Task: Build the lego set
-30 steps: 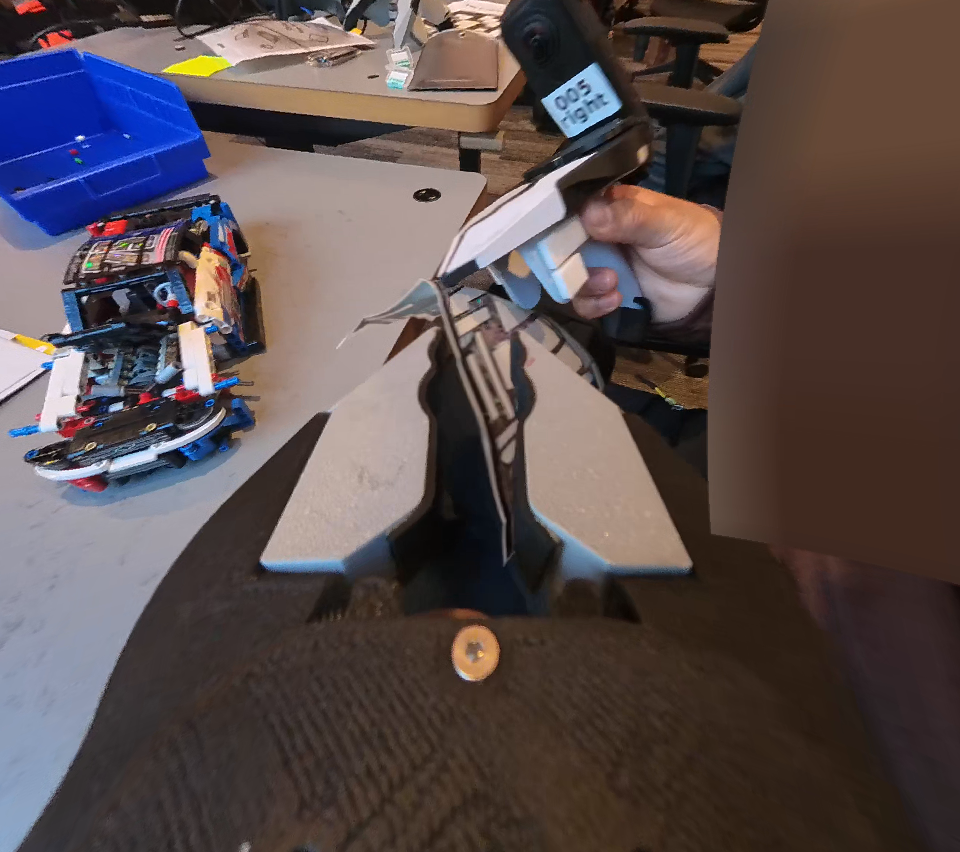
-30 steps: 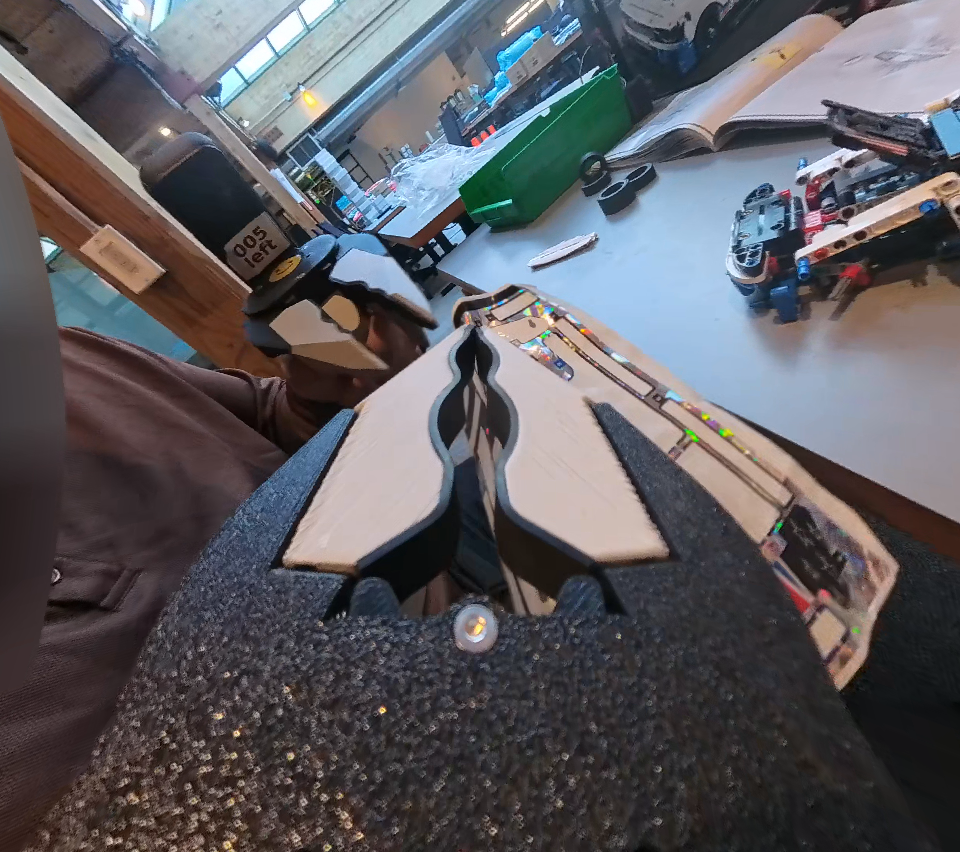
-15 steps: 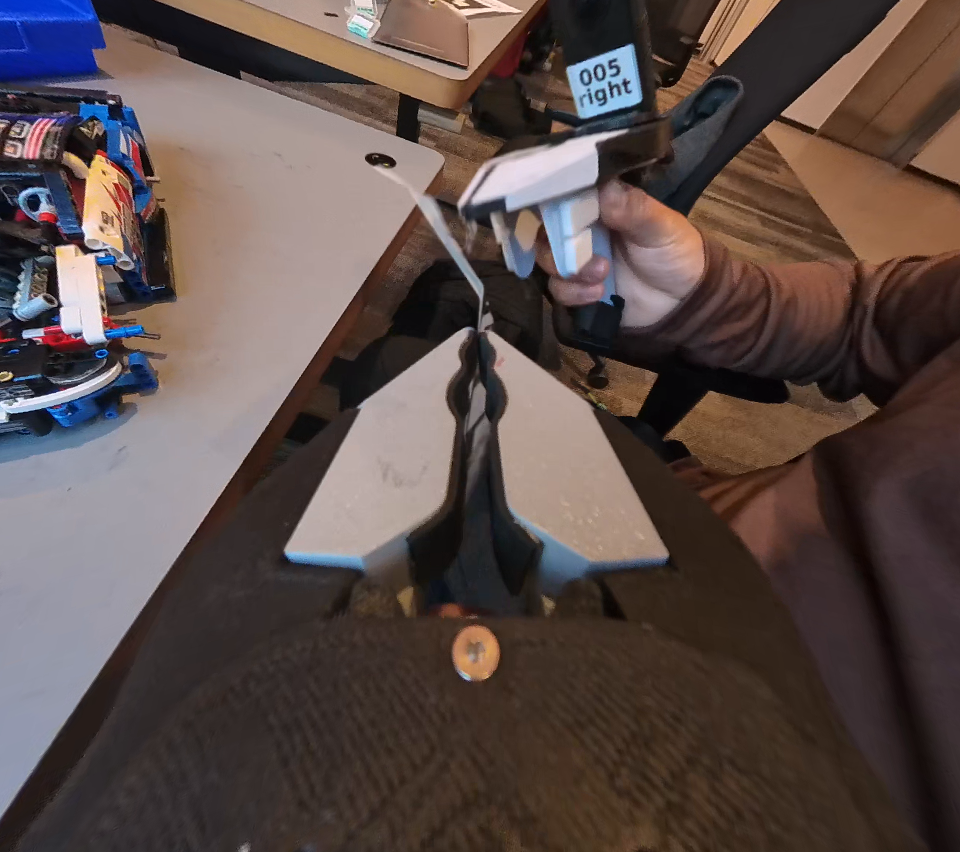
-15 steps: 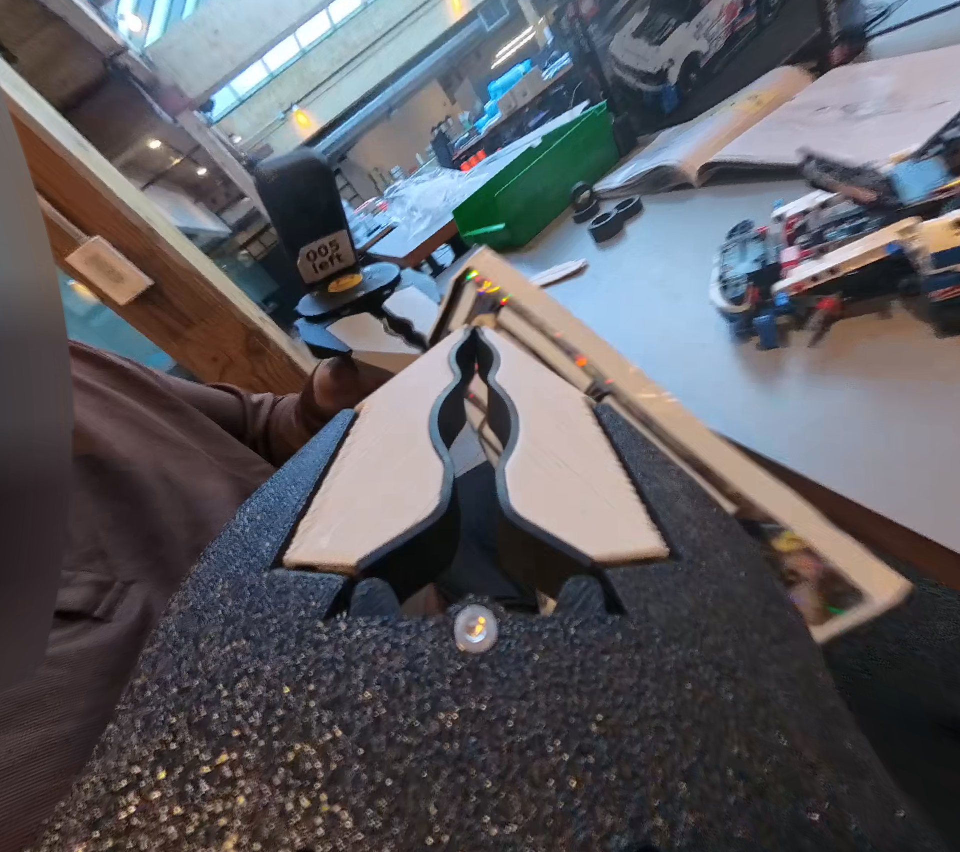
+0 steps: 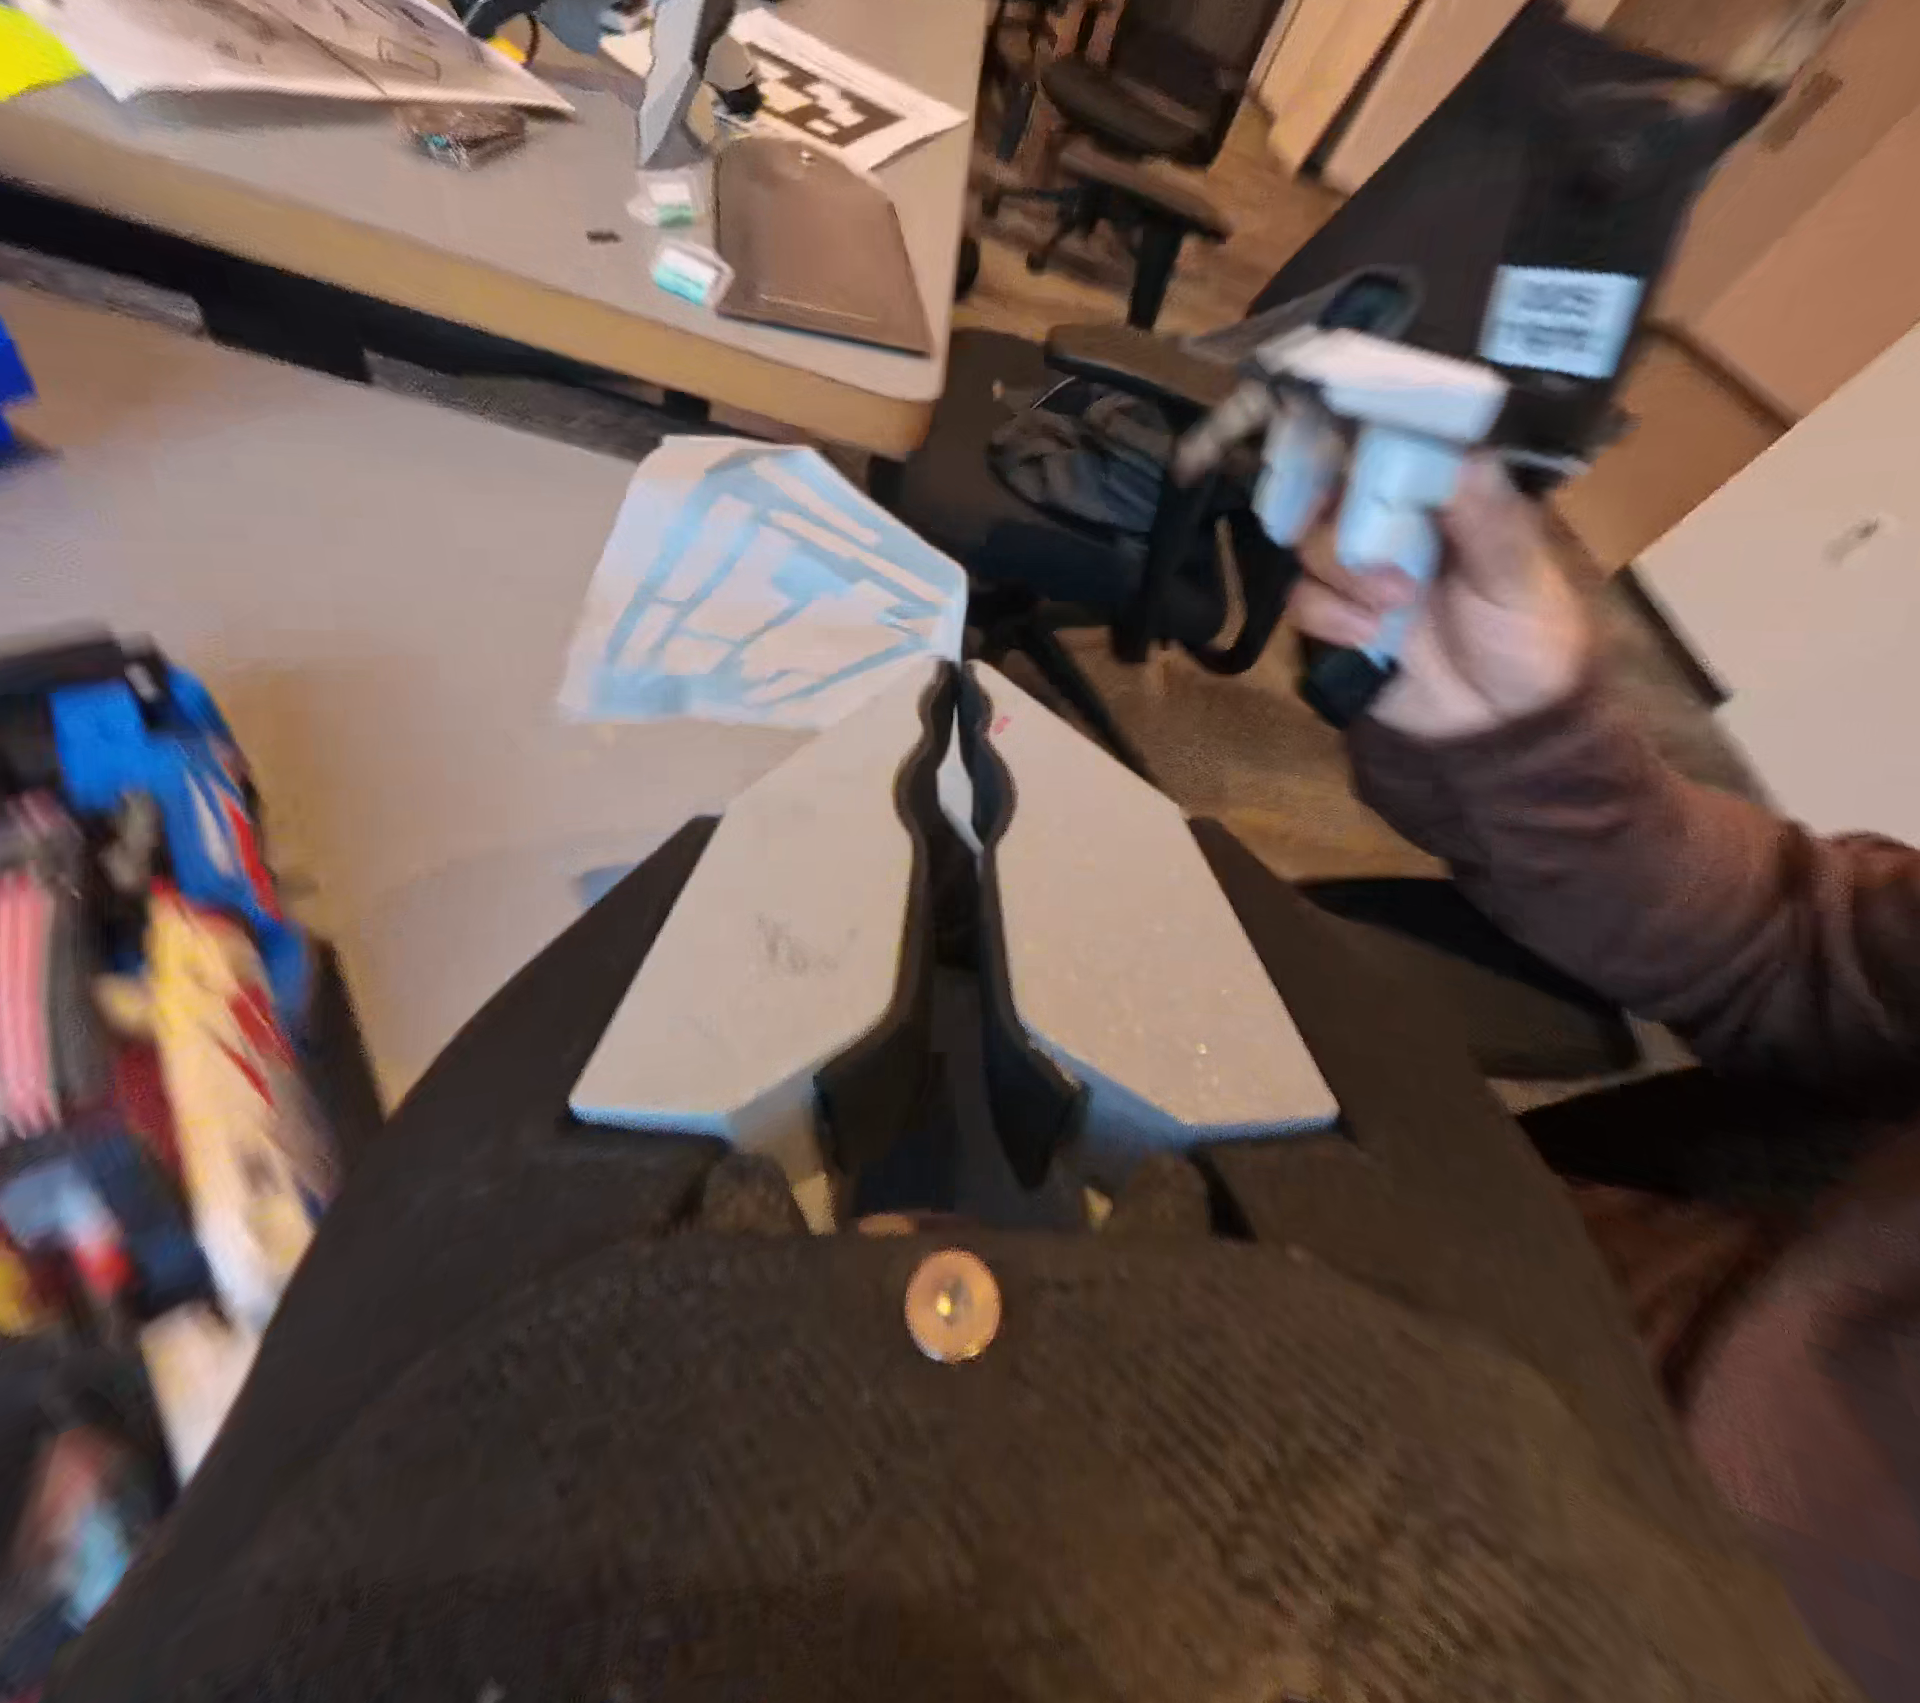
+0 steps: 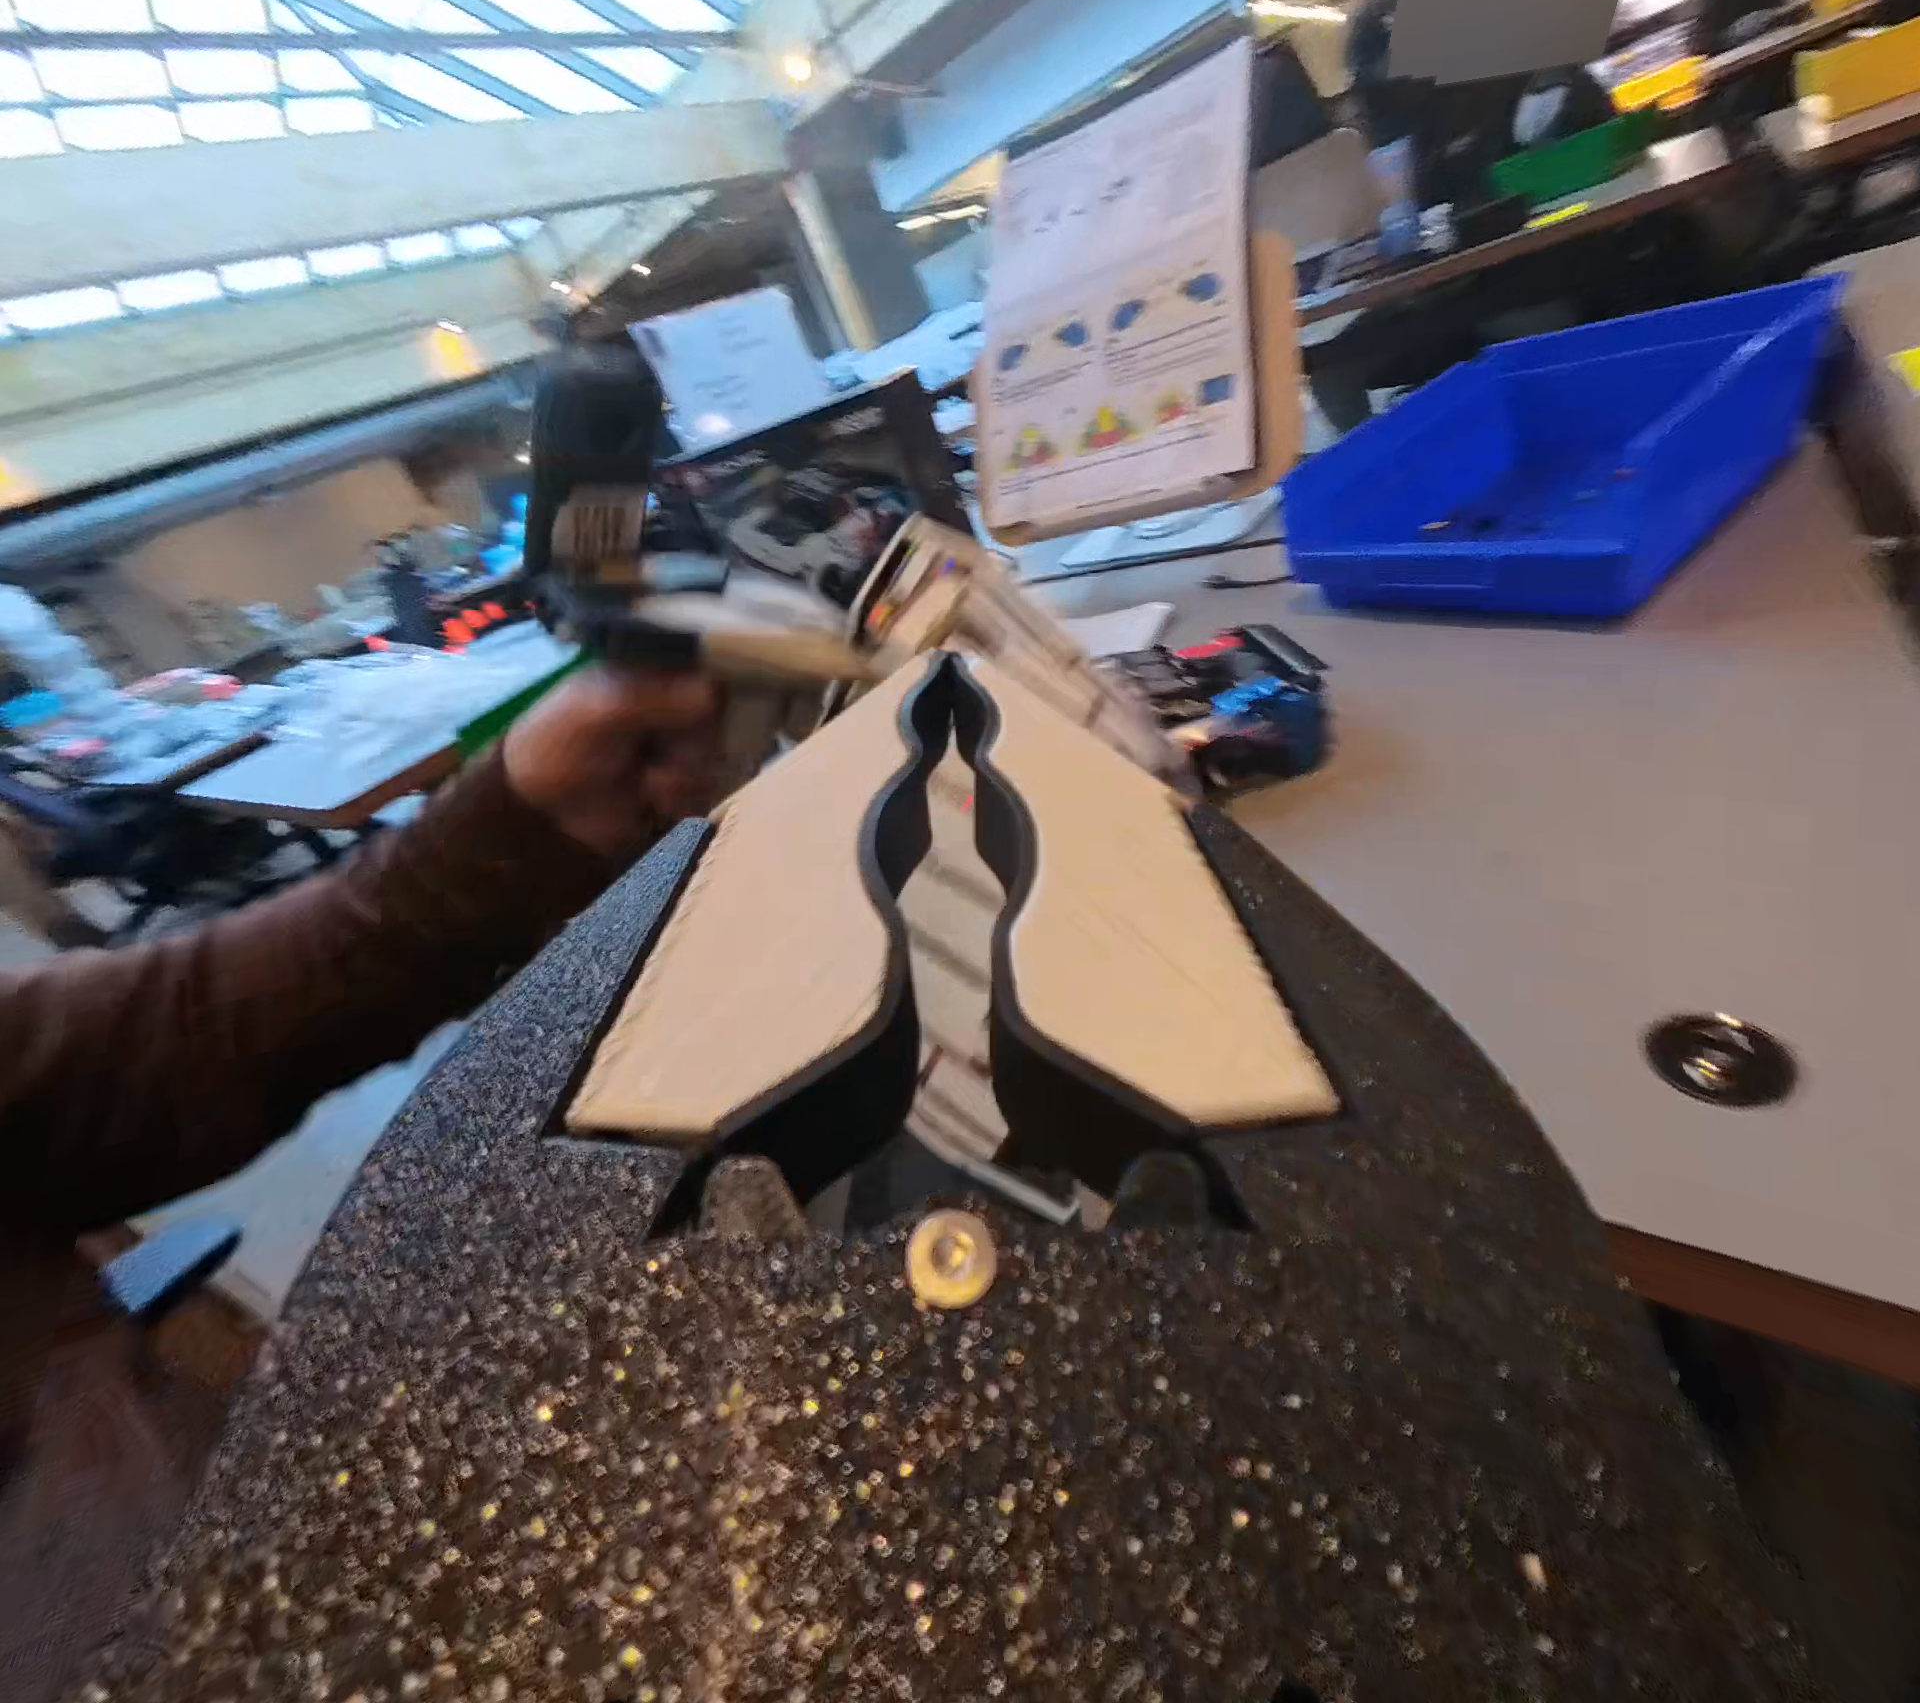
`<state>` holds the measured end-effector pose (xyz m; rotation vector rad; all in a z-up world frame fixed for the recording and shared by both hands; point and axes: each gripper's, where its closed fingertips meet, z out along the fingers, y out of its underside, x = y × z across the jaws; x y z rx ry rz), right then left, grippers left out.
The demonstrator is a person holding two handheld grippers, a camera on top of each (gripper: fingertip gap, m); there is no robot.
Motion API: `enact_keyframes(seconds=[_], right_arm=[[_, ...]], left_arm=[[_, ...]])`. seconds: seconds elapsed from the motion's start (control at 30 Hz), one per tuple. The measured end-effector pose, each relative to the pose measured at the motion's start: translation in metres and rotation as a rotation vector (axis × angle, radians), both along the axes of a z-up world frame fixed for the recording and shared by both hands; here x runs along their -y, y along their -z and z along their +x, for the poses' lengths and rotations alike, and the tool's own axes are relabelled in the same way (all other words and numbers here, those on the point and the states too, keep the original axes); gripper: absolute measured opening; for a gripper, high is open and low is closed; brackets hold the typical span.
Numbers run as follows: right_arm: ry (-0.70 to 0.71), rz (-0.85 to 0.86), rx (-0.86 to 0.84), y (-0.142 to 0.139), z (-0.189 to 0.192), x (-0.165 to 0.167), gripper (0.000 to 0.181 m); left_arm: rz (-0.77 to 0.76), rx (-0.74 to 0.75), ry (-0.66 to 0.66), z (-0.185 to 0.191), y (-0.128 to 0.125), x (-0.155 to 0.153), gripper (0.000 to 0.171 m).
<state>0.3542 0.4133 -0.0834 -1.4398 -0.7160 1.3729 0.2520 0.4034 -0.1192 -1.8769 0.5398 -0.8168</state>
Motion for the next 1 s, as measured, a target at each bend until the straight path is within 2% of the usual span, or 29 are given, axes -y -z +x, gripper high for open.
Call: enact_keyframes(seconds=[0.07,0.13,0.23,0.37,0.47,0.53,0.6,0.67,0.73,0.8,0.87,0.93,1.0], right_arm=[[0.047,0.000,0.035,0.009,0.003,-0.009,0.000],[0.100,0.004,0.091,0.023,0.003,-0.020,0.000],[0.144,0.014,0.150,0.041,0.003,-0.030,0.000],[0.192,0.059,0.208,0.051,0.008,-0.037,0.000],[0.203,0.086,0.240,0.054,0.009,-0.038,0.000],[0.211,0.095,0.253,0.056,0.010,-0.039,0.000],[0.215,0.090,0.258,0.058,0.011,-0.040,0.000],[0.223,0.098,0.269,0.058,0.011,-0.040,0.000],[0.227,0.129,0.278,0.054,0.008,-0.036,0.000],[0.229,0.210,0.304,0.047,-0.003,-0.025,0.000],[0.238,0.366,0.360,0.037,-0.023,-0.007,0.000],[0.247,0.575,0.422,0.027,-0.052,0.018,0.000],[0.222,0.779,0.460,0.022,-0.086,0.048,0.000]], left_arm=[[-0.076,-0.155,0.021,0.004,0.007,-0.062,0.000],[-0.178,-0.265,-0.013,-0.006,0.029,-0.121,0.000],[-0.277,-0.292,-0.050,-0.020,0.065,-0.180,0.000],[-0.390,-0.309,-0.012,-0.022,0.116,-0.202,0.003],[-0.424,-0.526,-0.047,-0.041,0.152,-0.206,0.010],[-0.431,-0.574,-0.045,-0.045,0.156,-0.204,0.021],[-0.378,-0.578,-0.023,-0.041,0.142,-0.201,0.033],[-0.310,-0.599,-0.031,-0.041,0.113,-0.196,0.042],[-0.240,-0.587,-0.025,-0.040,0.070,-0.178,0.048],[-0.154,-0.502,-0.044,-0.042,0.021,-0.141,0.048],[-0.090,-0.359,-0.044,-0.046,-0.012,-0.081,0.043],[-0.083,-0.253,-0.070,-0.063,-0.016,-0.014,0.044],[-0.081,-0.164,-0.164,-0.094,-0.006,0.047,0.043]])
